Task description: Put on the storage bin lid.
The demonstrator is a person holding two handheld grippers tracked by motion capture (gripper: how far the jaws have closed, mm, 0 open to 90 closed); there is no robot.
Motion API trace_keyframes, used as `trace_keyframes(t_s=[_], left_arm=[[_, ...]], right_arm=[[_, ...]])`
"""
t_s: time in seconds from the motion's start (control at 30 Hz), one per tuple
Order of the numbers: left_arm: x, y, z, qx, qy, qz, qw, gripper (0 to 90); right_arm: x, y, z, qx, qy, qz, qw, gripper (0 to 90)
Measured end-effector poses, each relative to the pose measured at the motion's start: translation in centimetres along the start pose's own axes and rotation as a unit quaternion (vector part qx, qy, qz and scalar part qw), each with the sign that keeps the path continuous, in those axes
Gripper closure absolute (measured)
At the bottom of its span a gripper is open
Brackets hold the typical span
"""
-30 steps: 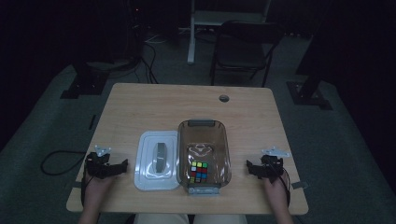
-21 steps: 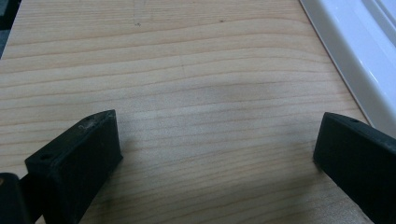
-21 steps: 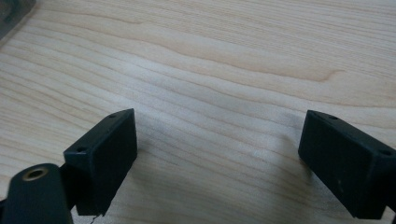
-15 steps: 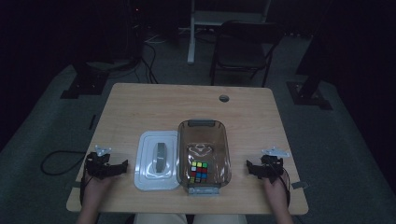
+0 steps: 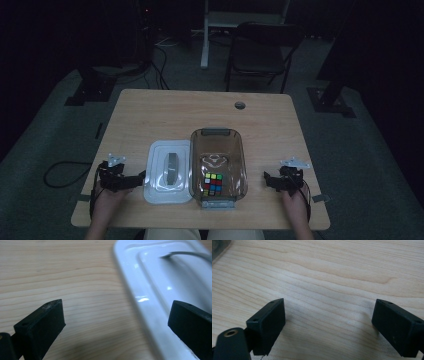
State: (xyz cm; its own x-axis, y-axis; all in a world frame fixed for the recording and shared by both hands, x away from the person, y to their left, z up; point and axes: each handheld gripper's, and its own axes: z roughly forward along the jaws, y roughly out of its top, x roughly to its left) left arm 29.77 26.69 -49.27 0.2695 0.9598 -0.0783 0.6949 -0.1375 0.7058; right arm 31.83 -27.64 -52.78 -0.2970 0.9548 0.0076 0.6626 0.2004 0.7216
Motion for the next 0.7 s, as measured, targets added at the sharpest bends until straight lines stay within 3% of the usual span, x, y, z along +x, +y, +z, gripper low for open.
trace_keyframes(t_s=[0.27, 0.4, 0.7], left_arm=[[-2.4, 0.3, 0.1, 0.005, -0.041, 0.034, 0.9986, 1.5], [-3.2, 0.8, 0.1, -0.001, -0.053, 0.040, 0.9978, 1.5], [-5.8, 1.8, 0.5, -0.016, -0.091, 0.063, 0.9937, 1.5]], right_arm=[[0.0, 0.0, 0.0, 0.000, 0.000, 0.000, 1.0000, 11.5], [0.0, 0.0, 0.0, 0.000, 0.000, 0.000, 1.0000, 11.5], [0.0, 0.0, 0.0, 0.000, 0.000, 0.000, 1.0000, 11.5]])
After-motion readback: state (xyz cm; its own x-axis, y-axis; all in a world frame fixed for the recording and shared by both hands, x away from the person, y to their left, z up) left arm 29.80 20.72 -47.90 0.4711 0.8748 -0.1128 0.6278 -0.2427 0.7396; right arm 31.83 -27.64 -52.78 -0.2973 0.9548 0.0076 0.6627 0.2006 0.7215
